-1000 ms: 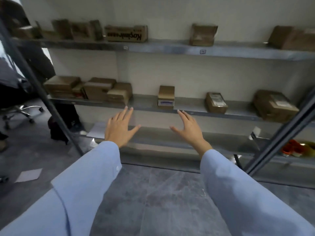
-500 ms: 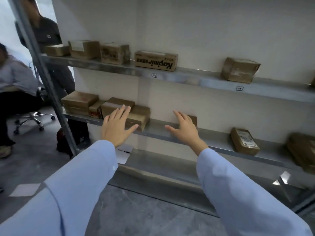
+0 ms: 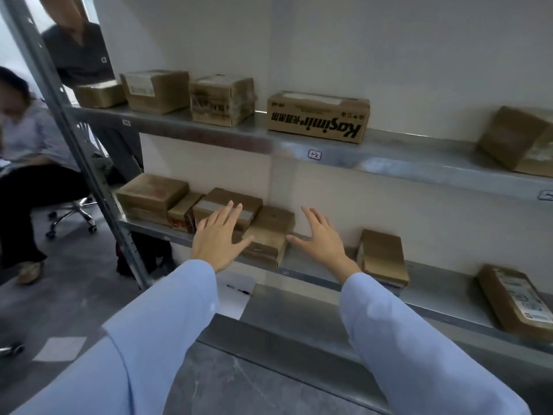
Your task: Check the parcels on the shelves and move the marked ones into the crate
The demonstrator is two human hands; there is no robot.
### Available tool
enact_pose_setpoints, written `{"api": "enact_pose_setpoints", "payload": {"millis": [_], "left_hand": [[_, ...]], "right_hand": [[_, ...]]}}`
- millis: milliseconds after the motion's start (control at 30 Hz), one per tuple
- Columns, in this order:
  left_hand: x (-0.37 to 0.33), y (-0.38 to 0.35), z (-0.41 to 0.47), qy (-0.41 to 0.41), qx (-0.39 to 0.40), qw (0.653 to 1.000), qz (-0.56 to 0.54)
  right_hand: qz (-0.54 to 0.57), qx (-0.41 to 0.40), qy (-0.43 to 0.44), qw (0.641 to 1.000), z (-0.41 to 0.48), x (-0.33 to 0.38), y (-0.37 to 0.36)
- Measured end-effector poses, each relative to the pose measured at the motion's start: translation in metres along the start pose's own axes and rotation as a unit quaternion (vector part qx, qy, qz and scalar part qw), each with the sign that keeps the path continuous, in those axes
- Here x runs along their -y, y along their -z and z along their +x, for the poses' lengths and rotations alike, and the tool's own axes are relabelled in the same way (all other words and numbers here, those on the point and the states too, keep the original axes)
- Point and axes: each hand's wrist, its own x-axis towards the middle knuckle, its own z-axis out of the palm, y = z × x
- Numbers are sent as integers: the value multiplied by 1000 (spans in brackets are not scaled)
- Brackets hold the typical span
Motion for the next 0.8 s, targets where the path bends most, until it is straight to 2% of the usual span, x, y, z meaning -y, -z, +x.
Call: {"api": "enact_pose_setpoints", "payload": {"millis": [400, 567, 800], "left_hand": [[51, -94, 57, -46, 134, 987, -71], [68, -126, 73, -70, 175, 977, -96], [61, -142, 72, -87, 179, 965, -169]], "right_hand": [[15, 56, -107, 993, 53, -8, -92], [25, 55, -148, 987, 65, -5, -118], [35, 72, -199, 977, 63, -14, -132]]}}
